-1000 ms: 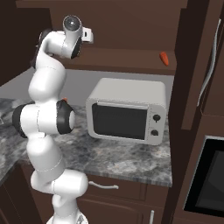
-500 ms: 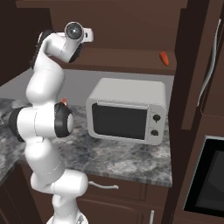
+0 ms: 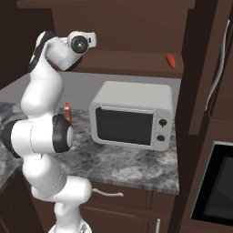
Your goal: Pick the cans from the counter and place them in their designated side in the cabinet.
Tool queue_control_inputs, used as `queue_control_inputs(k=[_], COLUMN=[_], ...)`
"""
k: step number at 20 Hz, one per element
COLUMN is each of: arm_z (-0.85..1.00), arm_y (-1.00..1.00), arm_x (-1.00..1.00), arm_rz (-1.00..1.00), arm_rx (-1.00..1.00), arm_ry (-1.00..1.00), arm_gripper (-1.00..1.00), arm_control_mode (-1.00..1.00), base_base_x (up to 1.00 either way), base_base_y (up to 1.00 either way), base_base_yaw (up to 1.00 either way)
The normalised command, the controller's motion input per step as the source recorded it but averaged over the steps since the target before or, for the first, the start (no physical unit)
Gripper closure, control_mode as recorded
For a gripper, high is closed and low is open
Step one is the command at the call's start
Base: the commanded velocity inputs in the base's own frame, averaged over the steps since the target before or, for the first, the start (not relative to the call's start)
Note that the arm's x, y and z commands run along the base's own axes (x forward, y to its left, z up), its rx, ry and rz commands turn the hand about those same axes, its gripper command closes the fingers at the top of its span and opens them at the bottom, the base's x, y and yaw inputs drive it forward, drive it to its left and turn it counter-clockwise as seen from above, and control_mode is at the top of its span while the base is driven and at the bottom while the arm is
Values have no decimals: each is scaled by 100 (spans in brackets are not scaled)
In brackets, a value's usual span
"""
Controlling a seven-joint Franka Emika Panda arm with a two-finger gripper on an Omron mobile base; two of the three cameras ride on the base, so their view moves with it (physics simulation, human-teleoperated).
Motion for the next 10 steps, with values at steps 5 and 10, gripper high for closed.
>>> queue_control_inputs(k=[5,10], arm_z=[16,13], arm_y=[-6,-7], arm_x=[-51,-60], arm_rz=[5,4], arm_rx=[0,-1], arm_ry=[-3,0], arm_gripper=[-100,-100], arm_control_mode=[-100,-100], base_base_x=[0,0], base_base_y=[0,0], base_base_yaw=[0,0])
